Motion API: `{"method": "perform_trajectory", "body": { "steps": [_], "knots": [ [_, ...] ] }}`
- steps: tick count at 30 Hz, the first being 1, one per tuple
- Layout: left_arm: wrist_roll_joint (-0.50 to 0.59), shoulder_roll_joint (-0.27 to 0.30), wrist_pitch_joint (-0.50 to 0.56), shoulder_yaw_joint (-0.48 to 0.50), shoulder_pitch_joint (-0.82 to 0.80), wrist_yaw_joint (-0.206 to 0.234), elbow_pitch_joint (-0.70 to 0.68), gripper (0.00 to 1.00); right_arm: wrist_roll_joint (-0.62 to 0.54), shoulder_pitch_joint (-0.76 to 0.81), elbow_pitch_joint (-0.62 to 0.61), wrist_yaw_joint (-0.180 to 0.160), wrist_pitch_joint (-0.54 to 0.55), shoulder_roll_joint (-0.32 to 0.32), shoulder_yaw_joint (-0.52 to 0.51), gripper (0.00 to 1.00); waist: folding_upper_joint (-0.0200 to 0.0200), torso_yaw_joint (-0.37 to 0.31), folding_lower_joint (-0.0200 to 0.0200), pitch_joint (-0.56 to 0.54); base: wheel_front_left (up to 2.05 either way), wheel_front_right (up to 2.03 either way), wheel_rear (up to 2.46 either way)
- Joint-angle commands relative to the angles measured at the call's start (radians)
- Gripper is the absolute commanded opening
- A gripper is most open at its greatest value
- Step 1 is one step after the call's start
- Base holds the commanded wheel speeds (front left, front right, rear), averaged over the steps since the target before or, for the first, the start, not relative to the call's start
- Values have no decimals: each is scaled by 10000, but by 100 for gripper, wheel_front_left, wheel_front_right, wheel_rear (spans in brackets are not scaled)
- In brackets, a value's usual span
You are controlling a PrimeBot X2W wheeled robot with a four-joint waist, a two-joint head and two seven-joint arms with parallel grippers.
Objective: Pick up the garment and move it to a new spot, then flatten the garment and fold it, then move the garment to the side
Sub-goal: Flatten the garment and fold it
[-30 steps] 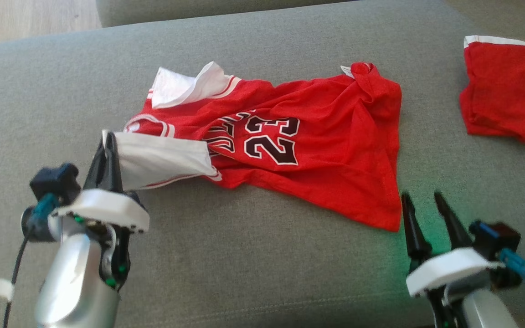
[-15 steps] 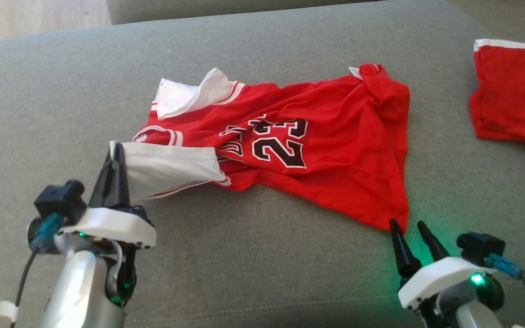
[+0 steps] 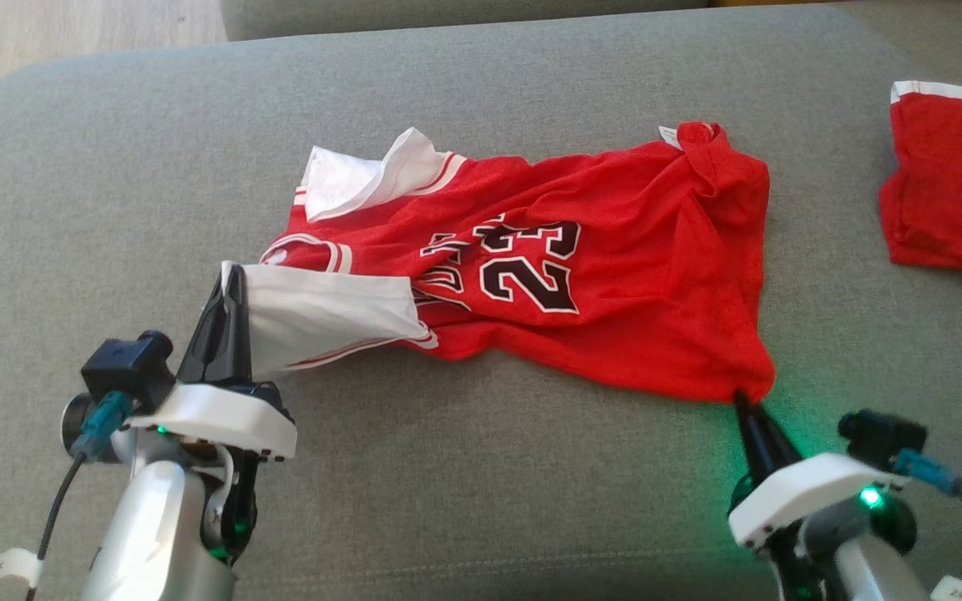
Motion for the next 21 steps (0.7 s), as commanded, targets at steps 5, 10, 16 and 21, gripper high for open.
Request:
{"method": "perform_trajectory", "body": {
  "steps": [5, 10, 16, 21],
  "knots": [
    [258, 137, -124, 548, -447, -84, -391, 0, -416, -1046, -591, -7, -454, -547, -319, 0, 0, -31, 0, -8, 0, 0, 0],
    [483, 39, -124, 630, -834, -187, -699, 0, -710, -1833, -705, -7, -523, -1070, -979, 0, 0, -38, 0, -43, 0, 0, 0],
    [756, -131, -124, 230, -415, -603, -887, 0, -891, -1629, -463, -7, -17, -1233, -1258, 0, 0, 51, 0, -61, 0, 0, 0],
    [841, -210, -124, -270, 308, -879, -312, 0, -836, -895, -135, -7, 335, -1050, -1142, 0, 0, 120, 0, -23, 0, 0, 0]
  ]
}}
